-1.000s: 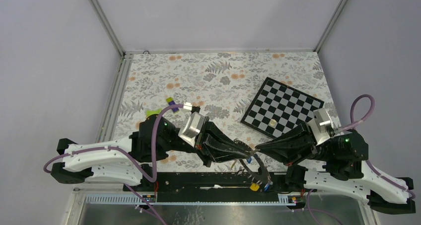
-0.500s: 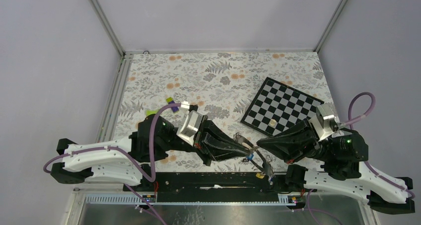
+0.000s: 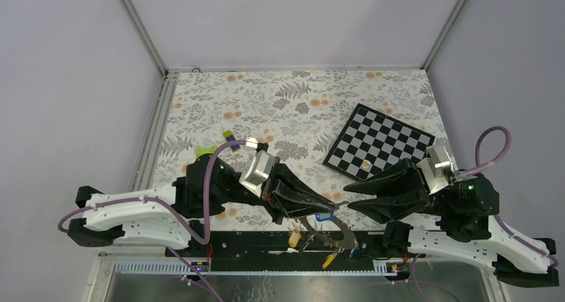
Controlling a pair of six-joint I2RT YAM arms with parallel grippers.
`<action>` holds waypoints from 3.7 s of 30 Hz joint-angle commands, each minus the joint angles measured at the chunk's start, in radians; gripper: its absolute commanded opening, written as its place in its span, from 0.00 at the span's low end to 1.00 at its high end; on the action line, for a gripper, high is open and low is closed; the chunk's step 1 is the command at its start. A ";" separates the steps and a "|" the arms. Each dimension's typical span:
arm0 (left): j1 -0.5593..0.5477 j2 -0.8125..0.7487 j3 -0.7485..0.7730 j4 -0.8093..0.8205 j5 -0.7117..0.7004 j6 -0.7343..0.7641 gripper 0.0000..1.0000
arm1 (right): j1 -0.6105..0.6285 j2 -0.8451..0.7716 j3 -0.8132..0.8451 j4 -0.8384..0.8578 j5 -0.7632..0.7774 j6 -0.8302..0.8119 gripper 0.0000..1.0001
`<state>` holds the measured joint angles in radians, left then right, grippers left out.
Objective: Remove the keys from the keyring
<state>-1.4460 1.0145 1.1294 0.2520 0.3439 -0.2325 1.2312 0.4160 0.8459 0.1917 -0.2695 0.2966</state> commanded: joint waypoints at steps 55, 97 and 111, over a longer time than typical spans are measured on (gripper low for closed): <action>-0.004 -0.035 0.006 0.078 0.002 0.007 0.00 | -0.002 0.089 0.084 -0.215 -0.137 -0.102 0.14; -0.002 -0.017 0.020 0.077 0.009 0.005 0.00 | -0.002 -0.037 0.004 0.046 0.015 -0.024 0.00; -0.004 -0.032 0.004 0.081 0.002 0.007 0.00 | -0.002 -0.009 0.028 -0.036 -0.061 -0.040 0.25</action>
<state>-1.4460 1.0096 1.1183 0.2581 0.3370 -0.2253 1.2312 0.3988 0.8368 0.1474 -0.2924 0.2798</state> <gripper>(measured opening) 0.027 0.181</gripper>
